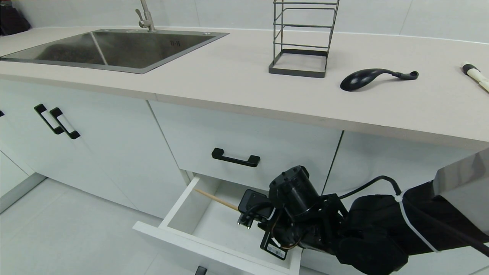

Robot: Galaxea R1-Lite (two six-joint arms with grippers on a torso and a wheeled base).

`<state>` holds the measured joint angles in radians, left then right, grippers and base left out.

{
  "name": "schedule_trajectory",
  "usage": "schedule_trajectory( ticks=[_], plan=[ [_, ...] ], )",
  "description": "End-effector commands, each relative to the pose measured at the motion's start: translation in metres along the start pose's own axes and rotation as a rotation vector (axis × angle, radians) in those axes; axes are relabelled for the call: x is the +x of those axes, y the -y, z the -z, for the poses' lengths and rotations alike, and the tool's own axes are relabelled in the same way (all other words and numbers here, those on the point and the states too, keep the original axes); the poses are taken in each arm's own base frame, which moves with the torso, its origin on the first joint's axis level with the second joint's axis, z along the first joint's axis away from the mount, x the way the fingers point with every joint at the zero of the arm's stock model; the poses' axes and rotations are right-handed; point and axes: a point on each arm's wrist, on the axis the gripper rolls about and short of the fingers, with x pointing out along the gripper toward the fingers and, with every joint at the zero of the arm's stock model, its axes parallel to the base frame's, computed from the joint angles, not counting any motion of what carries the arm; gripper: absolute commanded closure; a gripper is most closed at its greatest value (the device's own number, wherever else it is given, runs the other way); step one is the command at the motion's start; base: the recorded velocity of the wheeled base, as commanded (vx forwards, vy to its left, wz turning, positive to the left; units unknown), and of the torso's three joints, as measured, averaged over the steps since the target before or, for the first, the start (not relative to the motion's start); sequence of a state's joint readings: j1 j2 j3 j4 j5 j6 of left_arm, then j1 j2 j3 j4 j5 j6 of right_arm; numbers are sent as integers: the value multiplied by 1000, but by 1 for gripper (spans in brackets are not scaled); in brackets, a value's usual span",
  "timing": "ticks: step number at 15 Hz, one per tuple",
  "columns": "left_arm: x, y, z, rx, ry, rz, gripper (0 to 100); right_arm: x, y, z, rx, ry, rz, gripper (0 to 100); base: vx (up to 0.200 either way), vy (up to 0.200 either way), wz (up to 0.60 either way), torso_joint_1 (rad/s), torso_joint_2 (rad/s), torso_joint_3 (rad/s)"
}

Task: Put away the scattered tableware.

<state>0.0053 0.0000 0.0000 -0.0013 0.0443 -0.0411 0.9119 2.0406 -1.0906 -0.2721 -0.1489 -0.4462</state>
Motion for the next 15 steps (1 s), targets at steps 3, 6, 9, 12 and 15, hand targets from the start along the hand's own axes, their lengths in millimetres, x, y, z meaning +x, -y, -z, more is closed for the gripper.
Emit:
schedule_trajectory(
  ticks=[3,6,9,12,15],
  plan=[
    [0,0,0,0,0,-1,0,17,-1,1,1,-19,7,100,0,0,0,0,0,0],
    [0,0,0,0,0,-1,0,22,2,5,7,-34,11,100,0,0,0,0,0,0],
    [0,0,0,0,0,-1,0,26,1,8,8,-47,9,100,0,0,0,0,0,0],
    [0,0,0,0,0,-1,0,31,-3,12,6,-63,0,100,0,0,0,0,0,0],
    [0,0,0,0,0,-1,0,31,-7,10,-1,-60,-9,100,0,0,0,0,0,0]
  ],
)
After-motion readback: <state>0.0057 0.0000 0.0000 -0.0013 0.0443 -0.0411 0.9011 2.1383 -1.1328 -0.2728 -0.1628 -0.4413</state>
